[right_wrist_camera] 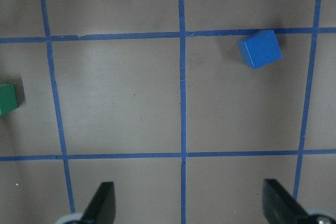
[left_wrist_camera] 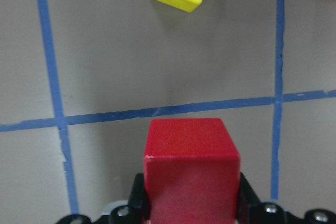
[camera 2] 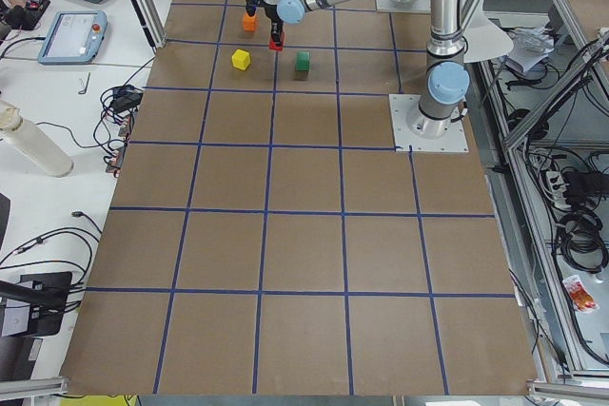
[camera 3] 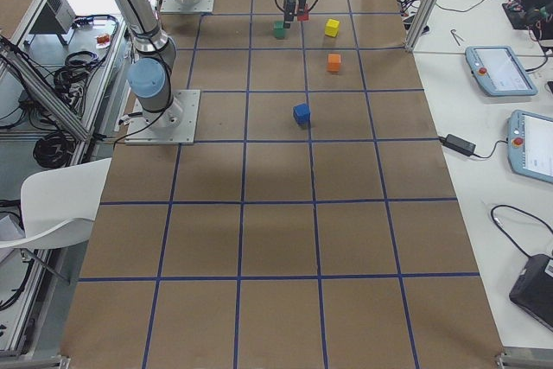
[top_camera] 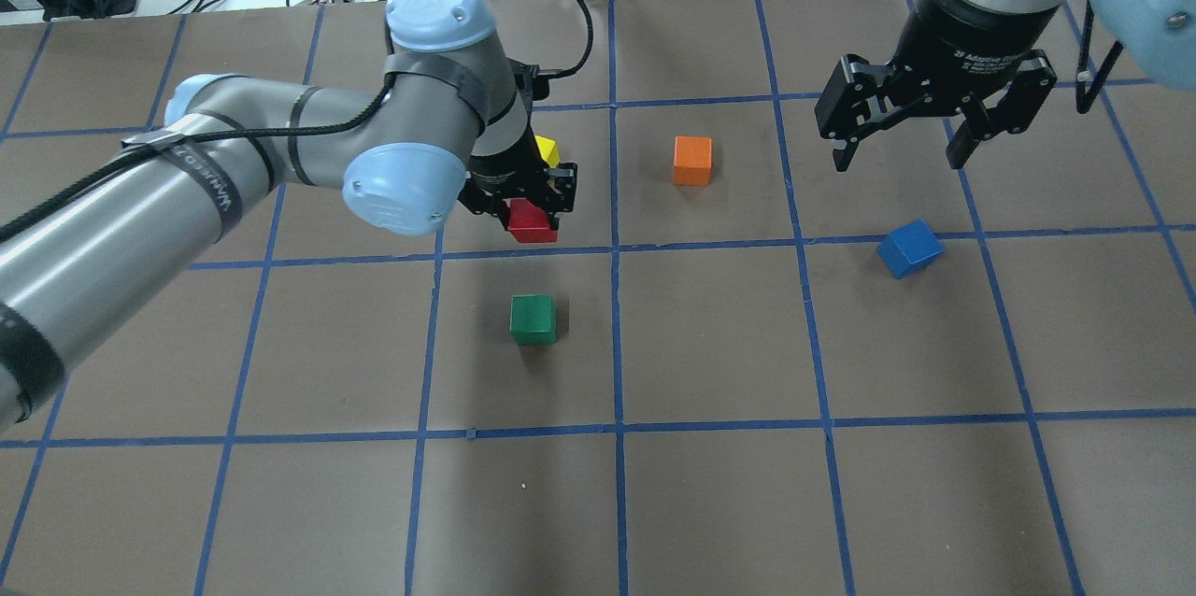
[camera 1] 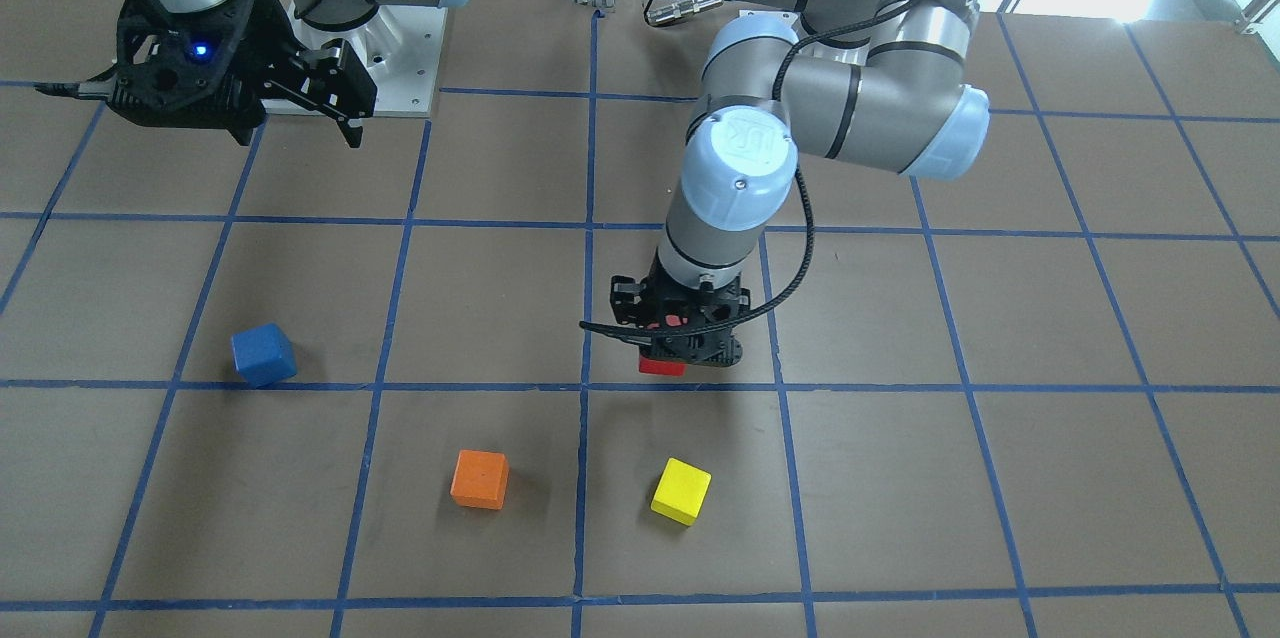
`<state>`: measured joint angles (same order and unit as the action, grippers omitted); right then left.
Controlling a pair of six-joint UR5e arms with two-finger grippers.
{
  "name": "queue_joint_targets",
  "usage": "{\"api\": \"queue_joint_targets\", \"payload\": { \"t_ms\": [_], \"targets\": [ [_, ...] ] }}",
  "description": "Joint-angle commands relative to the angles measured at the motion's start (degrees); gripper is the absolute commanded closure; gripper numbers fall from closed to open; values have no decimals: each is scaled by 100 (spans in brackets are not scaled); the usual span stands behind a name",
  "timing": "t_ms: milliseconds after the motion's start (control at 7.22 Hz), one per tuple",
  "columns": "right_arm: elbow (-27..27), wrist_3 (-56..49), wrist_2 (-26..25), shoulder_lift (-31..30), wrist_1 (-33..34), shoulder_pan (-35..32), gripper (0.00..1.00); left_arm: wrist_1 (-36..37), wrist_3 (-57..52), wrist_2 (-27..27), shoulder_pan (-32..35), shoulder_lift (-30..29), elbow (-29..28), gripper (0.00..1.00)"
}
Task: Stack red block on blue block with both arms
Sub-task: 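Carry the red cube with the left gripper toward the table center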
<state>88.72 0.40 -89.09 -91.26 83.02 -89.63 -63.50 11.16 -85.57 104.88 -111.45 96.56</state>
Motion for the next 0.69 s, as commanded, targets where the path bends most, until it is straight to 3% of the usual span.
{"api": "queue_joint_targets", "payload": {
  "t_ms": [0,138,415,554],
  "targets": [
    [22,-13,-29,21,117,7,0,475,560,-83,349,-551,-129,100],
    [31,-22,-3,21,144,7,0,870,702,-92,462,-736,-129,100],
    [49,-14,-3,187,309,7,0,987,651,-101,525,-1000,-138,96],
    [58,-22,-20,205,607,7,0,1249,616,-101,542,-1010,-129,69]
  ]
}}
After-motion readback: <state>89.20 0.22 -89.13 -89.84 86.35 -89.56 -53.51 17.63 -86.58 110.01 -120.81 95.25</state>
